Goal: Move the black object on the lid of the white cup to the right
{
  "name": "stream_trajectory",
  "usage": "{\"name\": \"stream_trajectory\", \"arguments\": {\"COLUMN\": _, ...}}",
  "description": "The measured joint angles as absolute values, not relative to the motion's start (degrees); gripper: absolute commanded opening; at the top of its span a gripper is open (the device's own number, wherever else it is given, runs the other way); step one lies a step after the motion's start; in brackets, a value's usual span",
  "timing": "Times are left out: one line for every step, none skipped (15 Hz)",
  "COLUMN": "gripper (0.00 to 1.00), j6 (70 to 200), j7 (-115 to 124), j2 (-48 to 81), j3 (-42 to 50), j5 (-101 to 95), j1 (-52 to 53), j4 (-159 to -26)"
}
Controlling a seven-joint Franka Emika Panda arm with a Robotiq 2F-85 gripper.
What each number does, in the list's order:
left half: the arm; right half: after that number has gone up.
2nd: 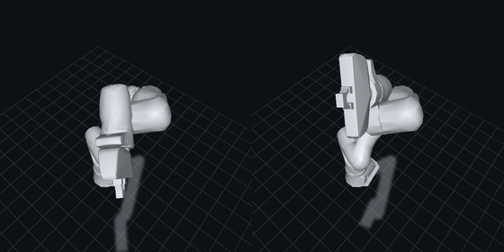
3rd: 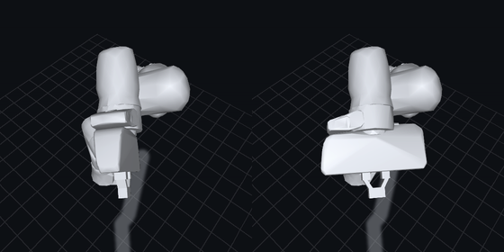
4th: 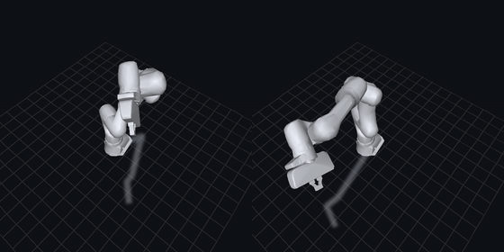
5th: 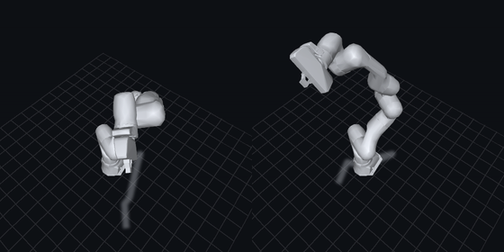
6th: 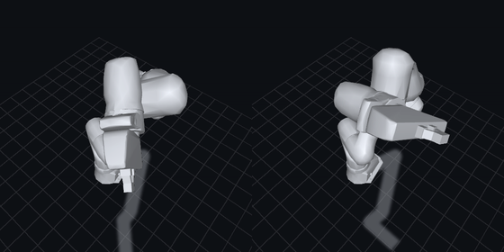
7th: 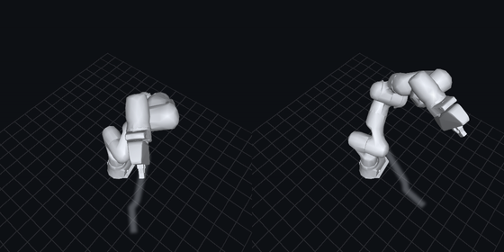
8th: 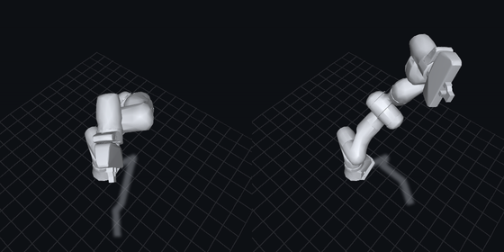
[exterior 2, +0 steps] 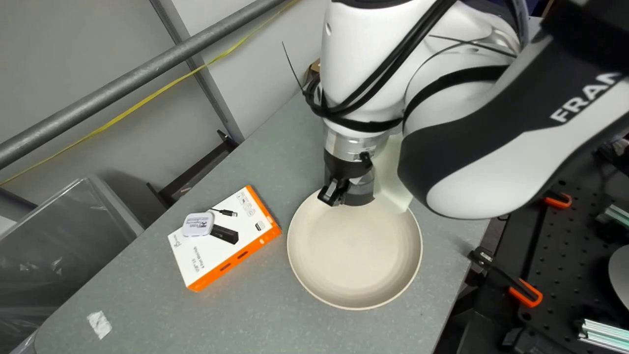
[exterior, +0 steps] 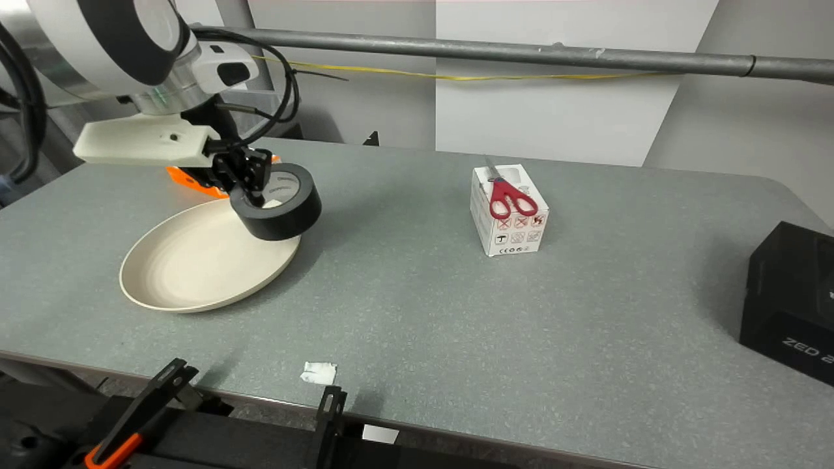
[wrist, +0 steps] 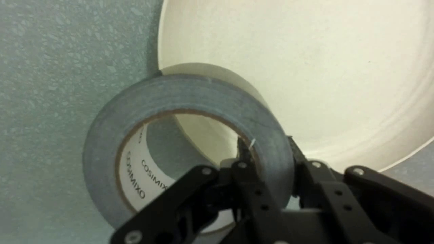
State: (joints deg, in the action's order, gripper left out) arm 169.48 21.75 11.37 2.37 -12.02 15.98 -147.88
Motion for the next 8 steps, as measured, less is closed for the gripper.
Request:
{"name": "stream_trajectory", "arguments": {"gripper": 0.06, "j6": 169.4, "j7": 18.9, "j2": 11.5, "j3": 0.4, "j5": -10.2, "j1": 15.4, "j4": -148.0}}
{"name": "stream_trajectory", "arguments": {"gripper": 0.06, "j6": 169.2, "j7": 15.7, "j2": 11.7, "j3": -1.8, "j5": -8.3, "j1": 14.6, "j4": -148.1}}
{"name": "stream_trajectory", "arguments": {"gripper": 0.06, "j6": 168.9, "j7": 12.3, "j2": 12.0, "j3": -4.0, "j5": -6.3, "j1": 13.7, "j4": -148.1}}
{"name": "stream_trajectory", "arguments": {"gripper": 0.06, "j6": 168.5, "j7": 9.1, "j2": 12.5, "j3": -6.0, "j5": -4.8, "j1": 12.8, "j4": -148.1}}
{"name": "stream_trajectory", "arguments": {"gripper": 0.06, "j6": 167.8, "j7": 6.4, "j2": 13.1, "j3": -7.6, "j5": -3.7, "j1": 12.0, "j4": -147.9}}
{"name": "stream_trajectory", "arguments": {"gripper": 0.06, "j6": 166.8, "j7": 4.2, "j2": 13.9, "j3": -8.7, "j5": -3.3, "j1": 11.3, "j4": -147.5}}
{"name": "stream_trajectory", "arguments": {"gripper": 0.06, "j6": 165.8, "j7": 2.3, "j2": 14.8, "j3": -9.3, "j5": -3.3, "j1": 10.7, "j4": -147.0}}
{"name": "stream_trajectory", "arguments": {"gripper": 0.06, "j6": 164.6, "j7": 0.5, "j2": 15.8, "j3": -9.6, "j5": -3.3, "j1": 10.2, "j4": -146.3}}
